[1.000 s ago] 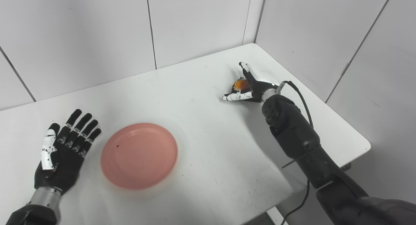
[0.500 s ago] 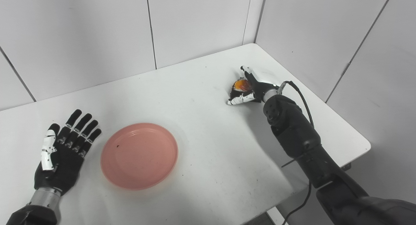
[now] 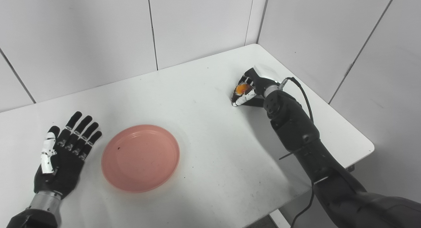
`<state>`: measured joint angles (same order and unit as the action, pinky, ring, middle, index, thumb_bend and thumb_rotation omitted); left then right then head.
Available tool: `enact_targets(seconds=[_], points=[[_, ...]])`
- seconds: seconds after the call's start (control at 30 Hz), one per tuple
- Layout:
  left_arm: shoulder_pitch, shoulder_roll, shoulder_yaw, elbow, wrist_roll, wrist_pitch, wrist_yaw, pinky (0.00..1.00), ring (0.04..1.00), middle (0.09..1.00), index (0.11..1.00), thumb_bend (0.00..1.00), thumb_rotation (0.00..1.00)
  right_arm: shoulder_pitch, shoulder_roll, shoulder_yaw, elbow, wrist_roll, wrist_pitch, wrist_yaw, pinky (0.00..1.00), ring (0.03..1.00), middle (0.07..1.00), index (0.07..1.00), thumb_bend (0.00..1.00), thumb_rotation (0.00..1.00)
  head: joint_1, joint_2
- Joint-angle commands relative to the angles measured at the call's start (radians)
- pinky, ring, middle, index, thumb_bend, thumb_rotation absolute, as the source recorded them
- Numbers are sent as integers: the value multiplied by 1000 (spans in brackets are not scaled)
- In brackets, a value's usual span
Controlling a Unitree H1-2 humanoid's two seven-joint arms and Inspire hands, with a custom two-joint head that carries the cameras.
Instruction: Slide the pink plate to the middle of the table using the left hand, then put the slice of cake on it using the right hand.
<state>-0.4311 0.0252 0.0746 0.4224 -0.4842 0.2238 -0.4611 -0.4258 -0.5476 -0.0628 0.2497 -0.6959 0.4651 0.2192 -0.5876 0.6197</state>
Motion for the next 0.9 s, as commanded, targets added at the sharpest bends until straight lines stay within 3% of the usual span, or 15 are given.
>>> enact_targets(seconds=[0.0, 0.2, 0.53, 0.87], points=[[50, 18, -7, 31, 30, 74, 39, 907, 900, 895, 887, 413, 1000, -13, -1, 10, 12, 26, -5, -22, 397, 445, 513, 490, 505, 126, 1, -1], [49, 14, -8, 36, 28, 71, 39, 909, 902, 899, 889, 416, 1000, -7, -4, 13, -4, 84, -8, -65, 400, 454, 514, 490, 504, 128, 10, -3], [55, 0, -15, 15, 32, 77, 62, 912, 906, 898, 895, 411, 1000, 15, -24, -3, -103, 104, 3, -60, 400, 463, 522, 490, 502, 129, 35, -2], [65, -20, -37, -8, 42, 71, 84, 915, 903, 900, 895, 417, 1000, 17, 53, -59, -431, -15, 5, 98, 388, 449, 511, 490, 503, 127, 97, -9]])
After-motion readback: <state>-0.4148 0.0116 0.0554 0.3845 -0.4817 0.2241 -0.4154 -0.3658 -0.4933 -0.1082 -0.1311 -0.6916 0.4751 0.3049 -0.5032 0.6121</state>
